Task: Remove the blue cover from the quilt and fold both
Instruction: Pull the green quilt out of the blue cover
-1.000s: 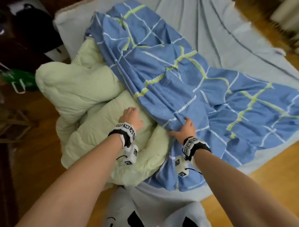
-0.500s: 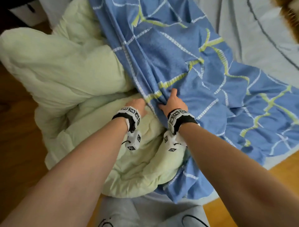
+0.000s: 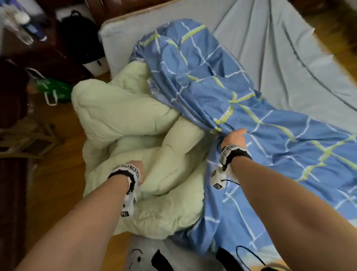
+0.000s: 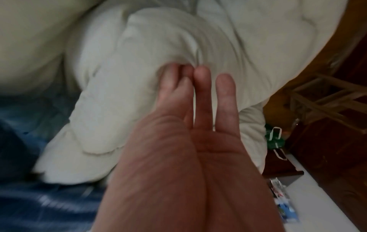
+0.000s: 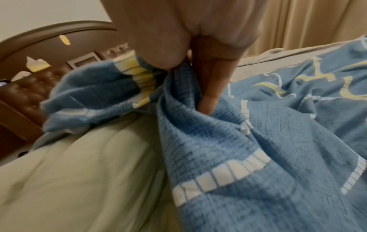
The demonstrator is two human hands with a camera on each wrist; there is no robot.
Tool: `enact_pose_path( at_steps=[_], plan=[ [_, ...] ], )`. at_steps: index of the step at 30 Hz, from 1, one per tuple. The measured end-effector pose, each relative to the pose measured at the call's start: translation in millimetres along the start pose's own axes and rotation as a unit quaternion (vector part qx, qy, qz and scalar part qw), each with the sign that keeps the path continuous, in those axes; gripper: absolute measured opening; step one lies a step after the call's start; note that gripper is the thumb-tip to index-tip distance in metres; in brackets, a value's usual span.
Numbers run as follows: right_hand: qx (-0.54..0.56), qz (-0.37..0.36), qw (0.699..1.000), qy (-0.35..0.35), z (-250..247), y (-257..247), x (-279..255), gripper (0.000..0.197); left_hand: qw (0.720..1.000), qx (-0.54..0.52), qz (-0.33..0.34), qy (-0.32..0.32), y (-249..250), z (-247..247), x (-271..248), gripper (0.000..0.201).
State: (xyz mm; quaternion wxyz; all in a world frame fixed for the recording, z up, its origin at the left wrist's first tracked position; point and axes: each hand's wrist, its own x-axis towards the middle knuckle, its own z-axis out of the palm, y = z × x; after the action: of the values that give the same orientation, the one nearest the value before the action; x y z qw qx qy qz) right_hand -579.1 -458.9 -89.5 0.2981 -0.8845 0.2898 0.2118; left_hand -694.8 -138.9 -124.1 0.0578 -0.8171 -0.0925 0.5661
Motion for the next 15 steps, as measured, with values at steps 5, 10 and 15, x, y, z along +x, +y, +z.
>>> enact_pose_path(
  at_steps=[5,10,15],
  plan=[
    [0.027,-0.043,0.998,-0.025,10,9,-15,0.045,0.955,-0.172,0.068,0.231,69,-65,-40,0.054],
    [-0.022,-0.165,0.984,0.060,42,-16,2,0.079,0.919,-0.255,0.114,0.278,112,-123,15,0.106],
    [-0.094,-0.147,0.984,0.022,73,-43,28,0.098,0.932,-0.214,0.186,0.227,128,-134,76,0.046]
  ],
)
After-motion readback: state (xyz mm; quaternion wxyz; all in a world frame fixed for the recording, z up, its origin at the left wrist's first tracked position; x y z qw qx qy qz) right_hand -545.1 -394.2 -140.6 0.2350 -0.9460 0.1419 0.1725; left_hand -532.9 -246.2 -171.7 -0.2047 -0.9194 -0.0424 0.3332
